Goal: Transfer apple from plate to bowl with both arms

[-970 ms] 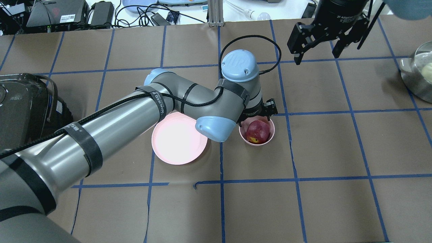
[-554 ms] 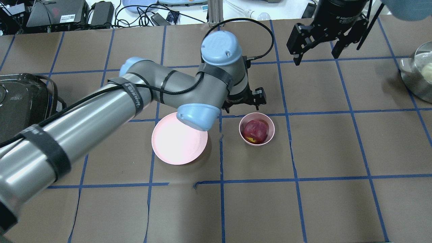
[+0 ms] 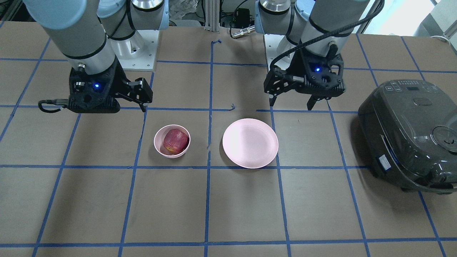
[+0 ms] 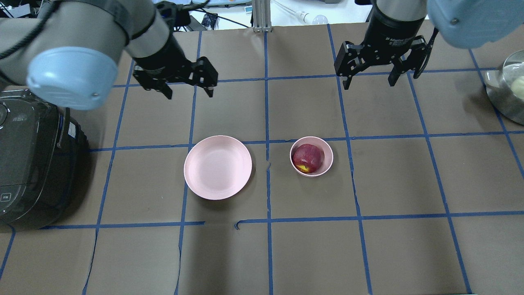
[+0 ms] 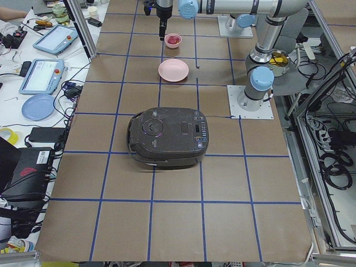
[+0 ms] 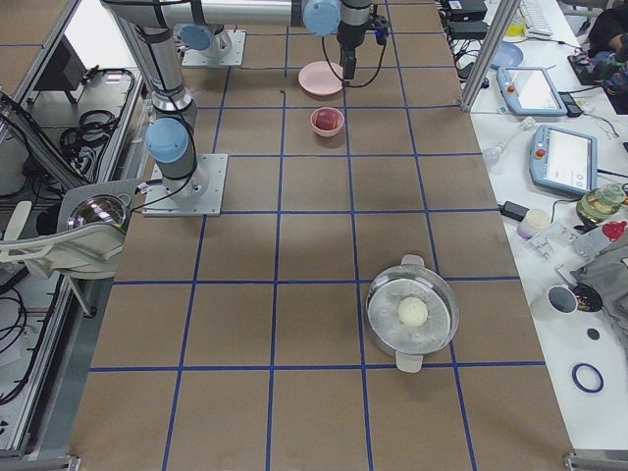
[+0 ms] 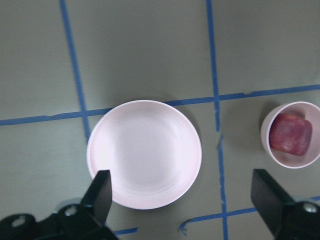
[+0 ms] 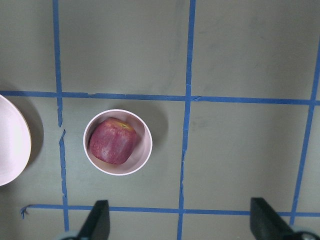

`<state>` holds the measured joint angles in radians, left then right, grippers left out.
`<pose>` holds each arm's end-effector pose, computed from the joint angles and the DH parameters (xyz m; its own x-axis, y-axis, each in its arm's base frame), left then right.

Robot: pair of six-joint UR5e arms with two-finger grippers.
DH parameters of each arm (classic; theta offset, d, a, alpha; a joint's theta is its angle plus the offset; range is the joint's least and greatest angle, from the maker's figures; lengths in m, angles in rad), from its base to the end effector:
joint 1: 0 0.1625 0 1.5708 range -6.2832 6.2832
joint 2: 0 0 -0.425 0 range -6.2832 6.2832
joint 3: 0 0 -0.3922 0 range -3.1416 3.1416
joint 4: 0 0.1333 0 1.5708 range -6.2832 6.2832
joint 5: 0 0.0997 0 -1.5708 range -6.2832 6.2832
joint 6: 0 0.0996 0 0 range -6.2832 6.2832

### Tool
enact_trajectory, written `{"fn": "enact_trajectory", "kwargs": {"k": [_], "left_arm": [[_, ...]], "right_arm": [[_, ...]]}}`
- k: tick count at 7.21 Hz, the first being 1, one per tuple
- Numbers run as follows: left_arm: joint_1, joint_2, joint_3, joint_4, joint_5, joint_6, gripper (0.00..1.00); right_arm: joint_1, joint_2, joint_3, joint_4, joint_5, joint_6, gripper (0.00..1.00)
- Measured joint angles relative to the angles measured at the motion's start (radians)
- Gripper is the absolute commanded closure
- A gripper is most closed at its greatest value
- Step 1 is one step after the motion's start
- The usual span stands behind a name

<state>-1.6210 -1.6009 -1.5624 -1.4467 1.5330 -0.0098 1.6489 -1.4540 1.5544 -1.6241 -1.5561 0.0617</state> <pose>-0.1627 -0.5067 0.4900 -0.9983 0.0443 0.0386 0.0401 0.9940 -0.1018 0.1761 -0.5225 0.4411 -0.9998 -0.0158 -0.0117 -0.0163 0.9987 0.0479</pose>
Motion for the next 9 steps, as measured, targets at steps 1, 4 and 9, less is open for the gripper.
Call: {"fn": "enact_trajectory", "kwargs": {"k": [1, 4, 9], "left_arm": [[0.005, -0.006, 0.029, -0.019, 0.02, -0.008, 0.0], [0.001, -0.014, 0.068, -0.051, 0.009, -0.041, 0.0], [0.007, -0.015, 0.073, -0.06, 0.014, -0.038, 0.0]], "right_arm": [[0.011, 0.003, 0.043, -0.041, 0.0, 0.011, 0.0], [-0.007, -0.021, -0.007, 0.048, -0.011, 0.004, 0.0], [-0.019, -0.033, -0.136, 0.213, -0.011, 0.0, 0.0]]}}
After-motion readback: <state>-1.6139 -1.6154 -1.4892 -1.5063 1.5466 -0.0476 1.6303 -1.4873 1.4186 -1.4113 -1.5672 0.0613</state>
